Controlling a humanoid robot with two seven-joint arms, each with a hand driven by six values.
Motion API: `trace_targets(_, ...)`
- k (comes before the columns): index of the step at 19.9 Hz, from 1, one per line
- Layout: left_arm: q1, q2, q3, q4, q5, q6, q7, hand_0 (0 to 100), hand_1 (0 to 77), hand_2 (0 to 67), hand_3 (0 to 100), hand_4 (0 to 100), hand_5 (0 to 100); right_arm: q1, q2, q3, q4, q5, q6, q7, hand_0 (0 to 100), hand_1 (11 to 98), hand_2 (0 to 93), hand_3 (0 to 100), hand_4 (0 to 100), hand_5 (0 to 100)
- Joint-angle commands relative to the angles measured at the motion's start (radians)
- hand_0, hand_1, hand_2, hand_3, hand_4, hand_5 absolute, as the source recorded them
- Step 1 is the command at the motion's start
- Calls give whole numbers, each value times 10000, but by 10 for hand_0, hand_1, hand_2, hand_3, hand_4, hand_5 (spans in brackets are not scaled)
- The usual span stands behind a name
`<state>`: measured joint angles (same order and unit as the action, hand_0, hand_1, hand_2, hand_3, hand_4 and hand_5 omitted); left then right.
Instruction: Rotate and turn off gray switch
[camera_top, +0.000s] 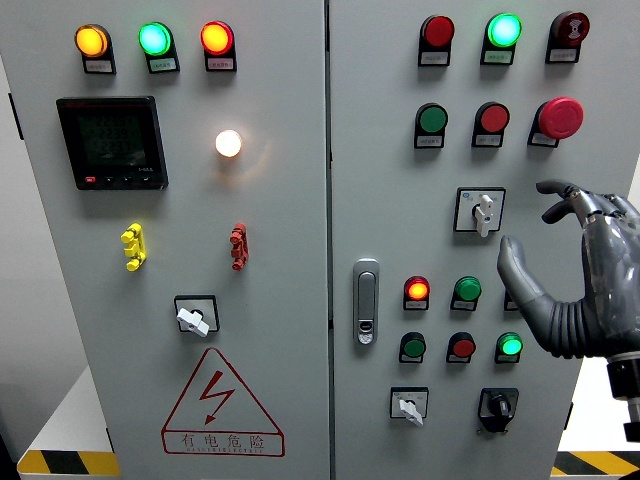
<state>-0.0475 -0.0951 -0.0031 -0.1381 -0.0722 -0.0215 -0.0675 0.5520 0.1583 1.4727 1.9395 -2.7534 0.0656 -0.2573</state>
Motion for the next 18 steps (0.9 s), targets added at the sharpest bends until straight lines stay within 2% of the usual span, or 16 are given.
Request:
trace_targets(1,0,15,0,0,1,0,0,0,0,132,183,95,117,-197,-3,0,239,-17,-12,73,0,407,189,262,142,352)
trace_targets(2,0,0,0,0,-14,0,0,0,0,132,183,95,117,-304,-3,0,347,-32,-27,179,0,409,167,238,123,325)
trace_targets(7,0,0,0,0,-14,0,0,0,0,132,183,95,117,-595,-19,61,670,-63,-104,211,0,418,121,198,99,272)
trace_targets(17,0,0,0,0,1,0,0,0,0,132,183,95,118,-811,-19,30,1115,-93,-105,349,0,421,101,163,88,248)
trace_targets(18,0,0,0,0,1,0,0,0,0,132,183,96,117,-811,-4,30,1115,-93,-104,349,0,421,101,160,87,248)
